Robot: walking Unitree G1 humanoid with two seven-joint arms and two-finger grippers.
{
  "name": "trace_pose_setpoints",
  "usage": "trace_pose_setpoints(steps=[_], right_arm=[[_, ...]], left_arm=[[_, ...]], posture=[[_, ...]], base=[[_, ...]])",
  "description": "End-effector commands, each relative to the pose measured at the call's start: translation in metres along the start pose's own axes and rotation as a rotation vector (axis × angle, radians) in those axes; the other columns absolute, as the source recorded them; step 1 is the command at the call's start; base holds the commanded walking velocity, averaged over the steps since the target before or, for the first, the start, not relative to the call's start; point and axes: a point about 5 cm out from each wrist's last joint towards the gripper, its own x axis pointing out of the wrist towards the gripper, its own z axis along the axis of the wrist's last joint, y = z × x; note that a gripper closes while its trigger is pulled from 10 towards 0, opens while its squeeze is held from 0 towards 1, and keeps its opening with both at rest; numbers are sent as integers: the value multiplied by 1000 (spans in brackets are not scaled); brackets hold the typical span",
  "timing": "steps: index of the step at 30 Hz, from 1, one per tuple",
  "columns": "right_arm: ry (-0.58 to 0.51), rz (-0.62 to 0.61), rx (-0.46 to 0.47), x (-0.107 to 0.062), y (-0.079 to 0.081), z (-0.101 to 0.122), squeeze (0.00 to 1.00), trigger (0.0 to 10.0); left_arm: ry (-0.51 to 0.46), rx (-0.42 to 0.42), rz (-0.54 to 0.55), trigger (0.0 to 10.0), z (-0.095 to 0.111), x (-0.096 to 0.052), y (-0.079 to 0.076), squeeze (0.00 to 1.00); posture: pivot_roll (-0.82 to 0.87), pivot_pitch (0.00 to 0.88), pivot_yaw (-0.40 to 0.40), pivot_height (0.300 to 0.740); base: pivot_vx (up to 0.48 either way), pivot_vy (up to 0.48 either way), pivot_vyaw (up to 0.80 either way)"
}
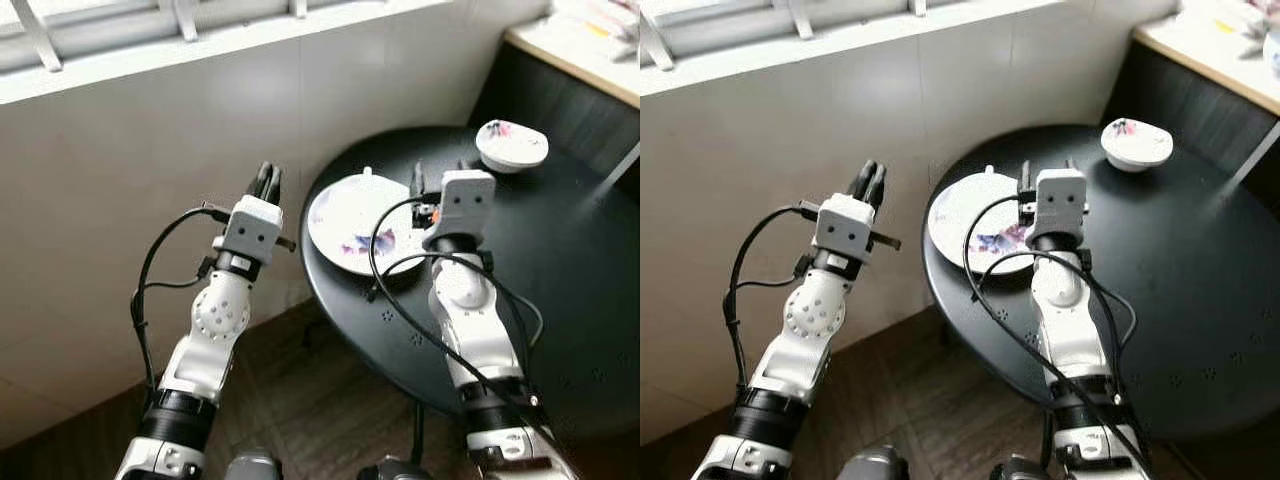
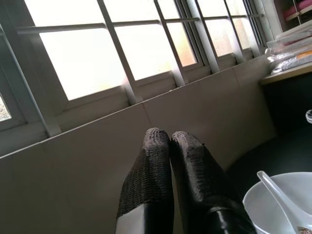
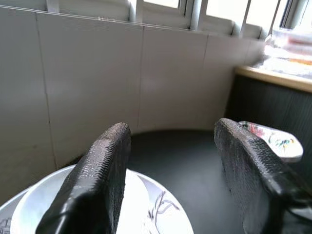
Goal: Kitchen organization
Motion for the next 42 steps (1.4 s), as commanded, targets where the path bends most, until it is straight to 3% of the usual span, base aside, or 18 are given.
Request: trace_pose_setpoints(steps=[1,3,10,15,19,23,25,29,32,39,42], right_arm=[[26,3,21,4,-3,-2,0,10000],[113,10,62,13,-10,-16,0,10000],[208,86,16,35,-21,-28,0,10000],[232,135,-2,39,-16,-31,0,10000],[174,170,-13,40,-2,-23,0,10000],[91,210,-4,37,12,-15,0,10000],[-2,294,-36,29,28,-6,0,10000],[-61,344,-40,19,39,2,0,10000],[-44,315,11,17,37,0,0,10000],[-67,221,18,7,24,3,0,10000],[-82,209,-80,-16,12,-2,0,10000]], left_arm=[[4,4,-6,10000,0,2,-1,0],[5,5,-9,10000,0,2,-2,0],[5,9,-7,10000,0,3,-1,0],[3,13,-3,10000,0,3,0,0],[6,18,3,10000,0,1,1,0],[7,16,7,10000,0,0,2,0],[2,-2,11,10000,1,-1,1,0],[-13,-27,15,10000,3,-1,0,0],[-5,-41,18,10000,3,-1,-1,0],[21,-47,4,10000,0,-1,-2,0],[24,-44,5,10000,-1,-2,0,0]], posture=[[150,0,-21,740],[152,0,-21,740],[171,0,-26,740],[184,0,-33,740],[184,0,-33,740],[181,0,-32,740],[175,0,-28,740],[169,0,-28,740],[166,0,-28,740],[163,0,-28,740],[163,0,-30,740]], base=[[0,0,0],[0,0,0],[0,0,0],[0,0,0],[0,0,0],[0,0,0],[0,0,0],[0,0,0],[0,0,0],[0,274,0],[0,480,0]])
